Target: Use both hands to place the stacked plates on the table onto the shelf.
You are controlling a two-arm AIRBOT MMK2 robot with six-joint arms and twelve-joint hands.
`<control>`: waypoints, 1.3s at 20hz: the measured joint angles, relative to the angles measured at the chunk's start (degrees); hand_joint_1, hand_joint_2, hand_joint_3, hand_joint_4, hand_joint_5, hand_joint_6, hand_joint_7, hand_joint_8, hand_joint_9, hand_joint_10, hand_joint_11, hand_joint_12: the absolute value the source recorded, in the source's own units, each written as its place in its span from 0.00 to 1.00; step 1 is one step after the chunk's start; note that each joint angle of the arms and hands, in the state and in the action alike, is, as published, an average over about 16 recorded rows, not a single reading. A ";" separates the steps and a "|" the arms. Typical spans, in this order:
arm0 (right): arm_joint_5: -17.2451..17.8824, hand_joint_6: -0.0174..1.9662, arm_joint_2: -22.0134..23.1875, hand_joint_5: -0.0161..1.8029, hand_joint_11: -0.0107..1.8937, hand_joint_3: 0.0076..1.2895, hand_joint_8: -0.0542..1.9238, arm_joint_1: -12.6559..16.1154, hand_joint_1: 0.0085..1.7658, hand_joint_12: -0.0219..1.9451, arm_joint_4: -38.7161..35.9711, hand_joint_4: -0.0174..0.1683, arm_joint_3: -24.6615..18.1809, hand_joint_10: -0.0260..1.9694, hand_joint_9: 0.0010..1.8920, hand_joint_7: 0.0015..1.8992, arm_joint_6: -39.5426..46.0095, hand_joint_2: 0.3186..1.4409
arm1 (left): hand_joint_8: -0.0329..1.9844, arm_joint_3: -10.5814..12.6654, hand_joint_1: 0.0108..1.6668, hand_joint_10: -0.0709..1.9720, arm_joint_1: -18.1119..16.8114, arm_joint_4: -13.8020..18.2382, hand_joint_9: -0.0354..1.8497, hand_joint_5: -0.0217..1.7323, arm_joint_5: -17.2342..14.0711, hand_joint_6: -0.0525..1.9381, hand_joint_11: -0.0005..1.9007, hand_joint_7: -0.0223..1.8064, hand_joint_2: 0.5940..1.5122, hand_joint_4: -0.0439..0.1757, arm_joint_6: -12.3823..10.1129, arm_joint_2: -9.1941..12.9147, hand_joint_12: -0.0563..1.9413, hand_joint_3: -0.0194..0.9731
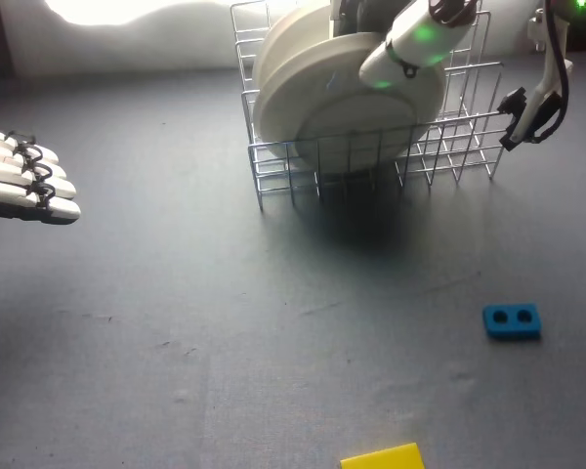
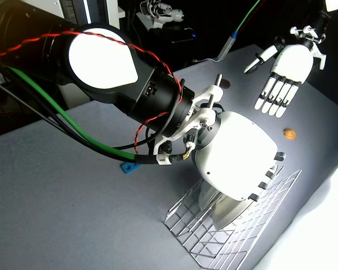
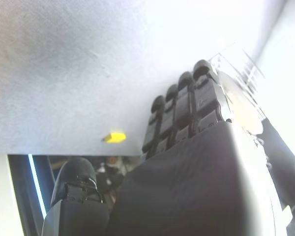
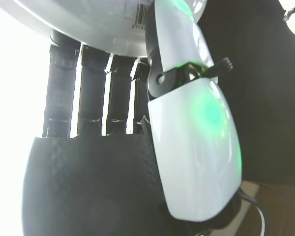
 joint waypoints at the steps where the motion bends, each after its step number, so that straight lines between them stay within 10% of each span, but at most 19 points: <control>1: 0.19 0.52 -0.02 0.45 0.40 0.01 0.46 -0.11 0.74 0.60 -0.03 0.07 0.07 0.40 0.51 0.50 -0.09 0.64 | 0.02 0.00 0.01 0.04 -0.04 0.01 0.03 0.02 0.00 0.03 0.01 0.02 0.60 0.21 0.00 0.00 0.03 0.04; 14: 1.84 0.21 2.01 0.41 0.23 0.01 0.08 2.54 0.59 0.67 -0.18 0.08 -2.22 0.16 0.42 0.46 -1.07 0.69 | 0.02 -0.05 0.01 0.04 -0.32 0.10 0.03 0.02 0.00 0.03 0.01 0.02 0.60 0.21 -0.01 0.00 0.04 0.04; 26: 0.75 0.07 9.84 0.42 0.19 0.01 0.06 7.16 0.38 0.67 -0.81 0.08 -12.39 0.12 0.41 0.45 -16.58 0.72 | 0.06 -0.41 0.01 0.08 -1.33 0.49 0.08 0.08 -1.51 0.05 0.03 0.09 0.63 0.21 0.19 0.00 0.21 0.04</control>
